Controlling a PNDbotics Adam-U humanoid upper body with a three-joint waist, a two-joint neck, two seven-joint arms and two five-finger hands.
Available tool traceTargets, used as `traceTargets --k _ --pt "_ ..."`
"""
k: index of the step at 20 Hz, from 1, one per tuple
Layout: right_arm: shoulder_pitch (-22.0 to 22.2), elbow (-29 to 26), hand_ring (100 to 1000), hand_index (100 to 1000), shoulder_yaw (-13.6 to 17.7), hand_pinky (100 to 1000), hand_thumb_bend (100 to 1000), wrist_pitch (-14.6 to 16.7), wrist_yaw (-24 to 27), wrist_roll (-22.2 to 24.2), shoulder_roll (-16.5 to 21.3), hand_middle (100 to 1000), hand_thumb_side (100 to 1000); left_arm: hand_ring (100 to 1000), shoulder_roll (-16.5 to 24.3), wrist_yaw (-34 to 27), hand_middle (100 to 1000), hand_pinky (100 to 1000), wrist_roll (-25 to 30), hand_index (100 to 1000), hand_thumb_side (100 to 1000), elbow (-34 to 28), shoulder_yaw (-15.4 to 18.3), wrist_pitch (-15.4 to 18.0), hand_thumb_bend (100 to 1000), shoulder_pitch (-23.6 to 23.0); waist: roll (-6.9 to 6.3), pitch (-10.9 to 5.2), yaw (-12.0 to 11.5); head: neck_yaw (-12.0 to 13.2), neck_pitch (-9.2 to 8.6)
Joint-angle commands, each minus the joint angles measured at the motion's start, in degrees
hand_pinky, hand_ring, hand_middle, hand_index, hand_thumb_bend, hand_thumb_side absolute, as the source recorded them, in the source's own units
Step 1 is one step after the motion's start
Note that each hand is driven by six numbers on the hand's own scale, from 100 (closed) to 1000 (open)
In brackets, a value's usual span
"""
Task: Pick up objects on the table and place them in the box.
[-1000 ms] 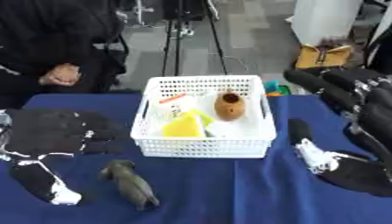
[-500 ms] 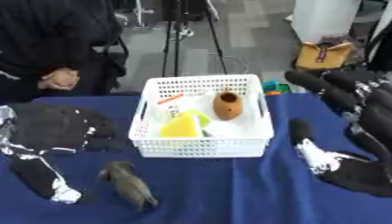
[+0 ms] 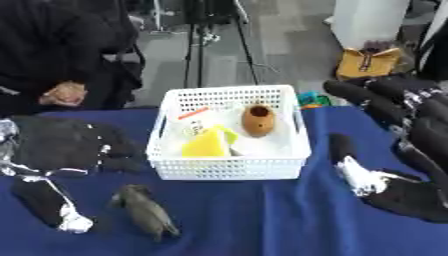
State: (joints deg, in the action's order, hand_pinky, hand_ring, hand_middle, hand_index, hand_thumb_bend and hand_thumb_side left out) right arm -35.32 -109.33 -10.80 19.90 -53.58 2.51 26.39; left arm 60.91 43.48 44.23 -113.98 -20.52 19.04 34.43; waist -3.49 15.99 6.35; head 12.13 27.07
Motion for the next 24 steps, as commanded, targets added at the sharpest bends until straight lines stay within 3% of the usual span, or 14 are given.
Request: traceTargets --k 1,13,19,24 --pt "-1.03 0.03 758 952 0.36 663 100 0.48 0.1 -0.08 0.37 765 1000 1000 1.37 0.73 1000 1000 5.61 1000 1000 -0.61 -0.49 5.89 538 1.32 -0.01 -0.92 0.15 0.03 -0.48" --pt "-0.84 0.21 757 952 0.62 665 100 0.89 0.26 -0.11 0.33 761 1000 1000 0.01 1.14 1000 1000 7.23 1000 1000 -0.61 -1.82 5.29 454 2.6 -0.09 -0.71 0.57 0.09 -0.84" --pt "-0.81 0.18 754 951 0.76 665 100 0.97 0.48 -0.37 0.3 761 1000 1000 -0.66 2.03 1000 1000 7.73 1000 1000 -0.57 -2.93 4.37 458 3.04 -0.26 -0.65 0.94 0.15 -1.04" --pt "-0.86 0.11 753 951 0.79 665 100 0.9 0.75 -0.81 0.25 760 1000 1000 -1.03 3.12 1000 1000 7.74 1000 1000 0.89 -3.78 4.78 515 3.48 -0.36 -0.66 1.06 0.24 -1.13"
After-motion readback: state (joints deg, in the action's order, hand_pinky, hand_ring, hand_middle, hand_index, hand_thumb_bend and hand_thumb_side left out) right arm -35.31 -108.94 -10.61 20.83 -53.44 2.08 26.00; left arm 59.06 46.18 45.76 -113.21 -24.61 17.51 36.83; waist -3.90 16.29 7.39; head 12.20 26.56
